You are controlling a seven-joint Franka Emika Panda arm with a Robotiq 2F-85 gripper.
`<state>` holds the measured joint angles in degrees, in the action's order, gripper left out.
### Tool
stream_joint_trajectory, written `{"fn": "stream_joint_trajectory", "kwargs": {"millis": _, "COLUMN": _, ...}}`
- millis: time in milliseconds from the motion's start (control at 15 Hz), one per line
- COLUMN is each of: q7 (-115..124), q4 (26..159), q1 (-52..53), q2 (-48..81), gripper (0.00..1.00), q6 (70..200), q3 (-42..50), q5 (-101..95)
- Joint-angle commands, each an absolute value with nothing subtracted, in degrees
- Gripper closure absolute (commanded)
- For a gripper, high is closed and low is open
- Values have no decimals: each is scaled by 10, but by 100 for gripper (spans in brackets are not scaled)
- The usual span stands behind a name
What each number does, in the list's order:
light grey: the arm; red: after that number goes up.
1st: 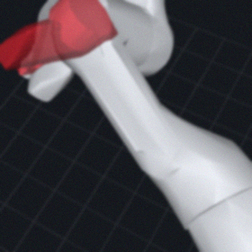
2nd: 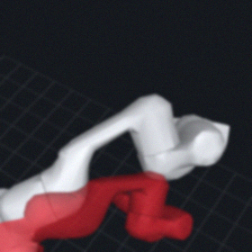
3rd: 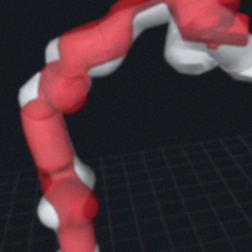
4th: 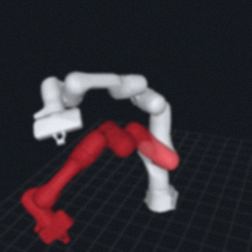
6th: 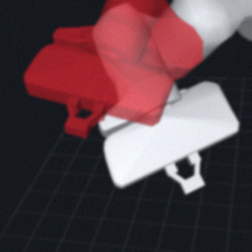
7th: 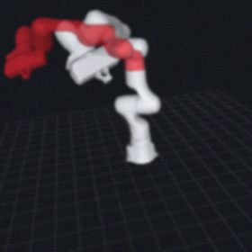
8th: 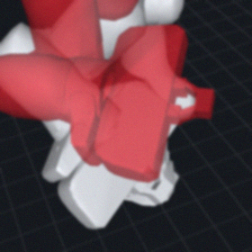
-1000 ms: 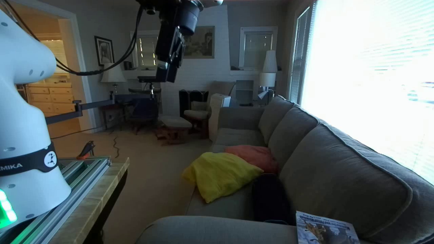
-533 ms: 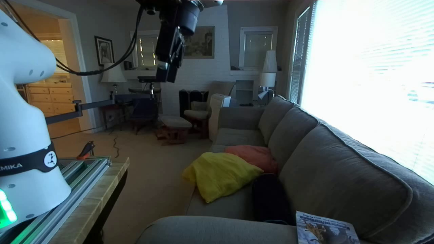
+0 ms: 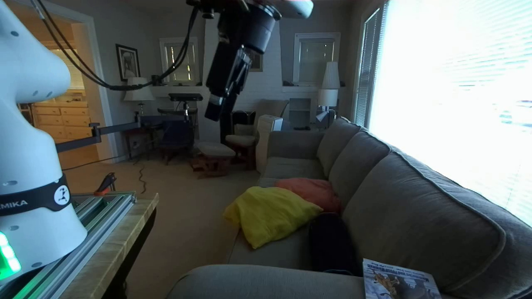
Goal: Take the book off of the armrest and put it on the table
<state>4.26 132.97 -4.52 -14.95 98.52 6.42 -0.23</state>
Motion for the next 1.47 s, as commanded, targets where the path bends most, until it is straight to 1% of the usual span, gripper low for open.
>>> {"fn": "stream_joint_trajectory", "kwargs": {"millis": 0, "q7": -31, "q4": 1230, "q1": -68, "q2": -21, "gripper": 0, "q6": 951, "q3": 105, "q5": 54}}
{"fn": "stream_joint_trajectory", "kwargs": {"millis": 200, "q7": -92, "q4": 1158, "q1": -88, "q2": 71, "gripper": 0, "q6": 929, "q3": 124, "q5": 104}}
{"fn": "stream_joint_trajectory", "kwargs": {"millis": 467, "q7": -103, "q4": 1062, "q1": -123, "q2": 185, "gripper": 0, "q6": 932, "q3": 119, "q5": 160}}
{"fn": "stream_joint_trajectory", "kwargs": {"millis": 733, "q7": -60, "q4": 993, "q1": -148, "q2": 271, "gripper": 0, "q6": 992, "q3": 108, "q5": 213}}
{"fn": "stream_joint_trajectory", "kwargs": {"millis": 1133, "q7": -37, "q4": 931, "q1": -178, "q2": 381, "gripper": 0, "q6": 1106, "q3": 78, "q5": 276}}
{"fn": "stream_joint_trajectory", "kwargs": {"millis": 1267, "q7": -33, "q4": 908, "q1": -189, "q2": 421, "gripper": 0, "q6": 1128, "q3": 66, "q5": 289}}
{"fn": "stream_joint_trajectory", "kwargs": {"millis": 1400, "q7": -36, "q4": 874, "q1": -207, "q2": 468, "gripper": 0, "q6": 1124, "q3": 51, "q5": 302}}
